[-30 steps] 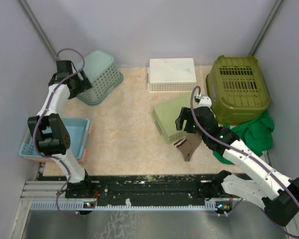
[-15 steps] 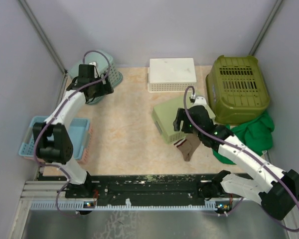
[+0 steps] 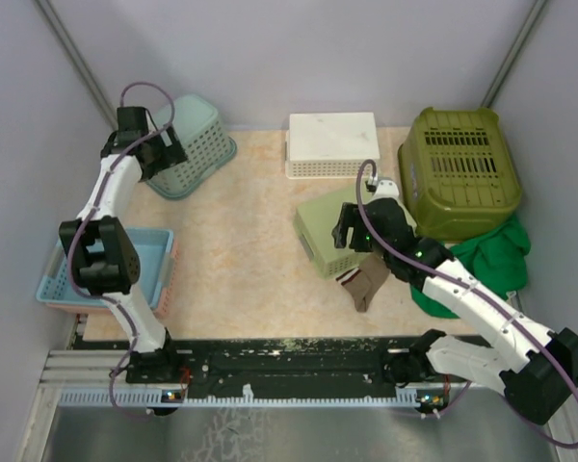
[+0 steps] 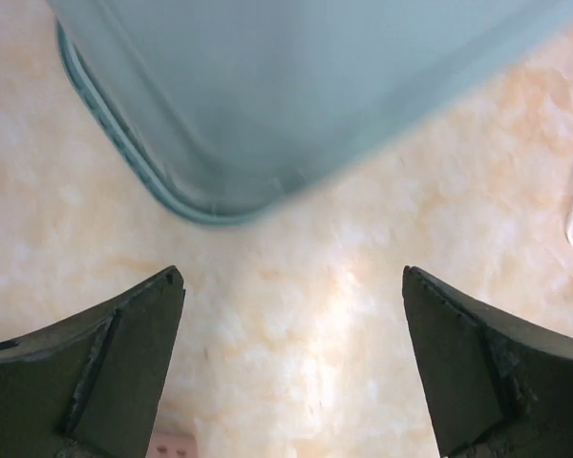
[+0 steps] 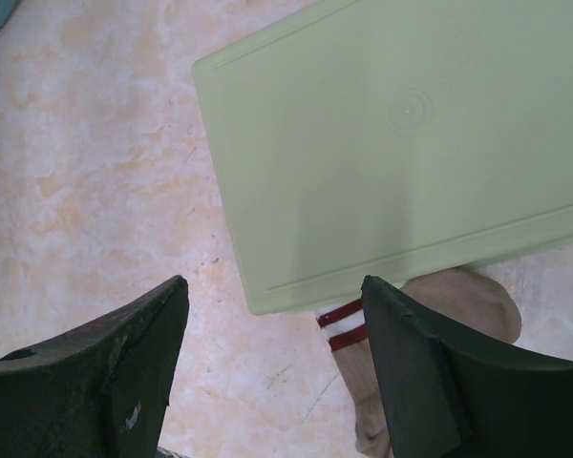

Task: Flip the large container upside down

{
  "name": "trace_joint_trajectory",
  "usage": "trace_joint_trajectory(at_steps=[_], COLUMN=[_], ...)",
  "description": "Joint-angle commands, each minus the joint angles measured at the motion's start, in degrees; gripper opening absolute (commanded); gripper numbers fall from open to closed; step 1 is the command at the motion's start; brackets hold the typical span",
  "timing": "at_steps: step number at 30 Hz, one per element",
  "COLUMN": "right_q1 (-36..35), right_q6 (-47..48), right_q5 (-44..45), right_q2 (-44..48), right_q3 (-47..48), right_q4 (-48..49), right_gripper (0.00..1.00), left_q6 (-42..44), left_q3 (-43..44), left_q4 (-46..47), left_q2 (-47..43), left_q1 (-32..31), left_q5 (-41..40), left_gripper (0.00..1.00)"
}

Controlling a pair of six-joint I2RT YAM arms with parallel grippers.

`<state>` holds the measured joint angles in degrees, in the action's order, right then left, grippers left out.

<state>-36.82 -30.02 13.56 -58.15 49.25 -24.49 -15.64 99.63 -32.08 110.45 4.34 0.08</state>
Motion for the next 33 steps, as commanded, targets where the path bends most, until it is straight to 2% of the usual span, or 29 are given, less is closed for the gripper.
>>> trace_joint_trajectory(at_steps=[1, 7, 11, 15, 21, 25, 28, 31, 33], right_q1=[0.5, 0.5, 0.5, 0.4, 0.5, 0.5, 0.5, 0.5, 0.5], right_q6=[0.7, 1.2, 1.6, 1.6, 1.6, 1.6, 1.7, 1.7, 1.5], right_q5=[-0.4, -2.2, -3.7, -4.7, -5.4, -4.6, -3.9, -2.7, -2.3], right_q2=[-0.6, -2.9, -4.5, -5.7, -5.5, -3.7, -2.1, -0.3, 0.5], right_q3=[2.7, 3.7, 3.8, 2.9, 1.7, 0.2, -0.6, -1.9, -2.6], right_q4=[1.9, 3.4, 4.6, 6.2, 6.7, 6.4, 5.3, 4.8, 4.4], right_gripper=[0.73, 0.73, 0.73, 0.73, 0.73, 0.73, 0.73, 0.73, 0.73], left_q6=[-3.9, -8.6, -13.7, -16.6, -22.3, -26.9, -33.4, -35.1, -36.5], left_q3=[-13.1, -29.4, -34.1, -38.7, -42.6, -40.4, -35.6, -32.8, -31.8], left_q4=[-1.4, -5.7, -10.3, -10.5, -9.8, -8.9, -14.2, -16.0, -17.0], left_q2=[-14.0, -28.7, -38.0, -43.8, -41.7, -37.6, -32.0, -26.7, -24.2], left_q1=[-2.6, -5.4, -5.7, -5.8, -5.2, -3.2, -1.1, 1.1, 2.3], left_q5=[-0.2, -5.0, -12.5, -21.6, -27.1, -29.1, -33.2, -32.8, -31.2], left_gripper=[1.00, 0.99, 1.00, 1.00, 1.00, 1.00, 0.95, 0.89, 0.81])
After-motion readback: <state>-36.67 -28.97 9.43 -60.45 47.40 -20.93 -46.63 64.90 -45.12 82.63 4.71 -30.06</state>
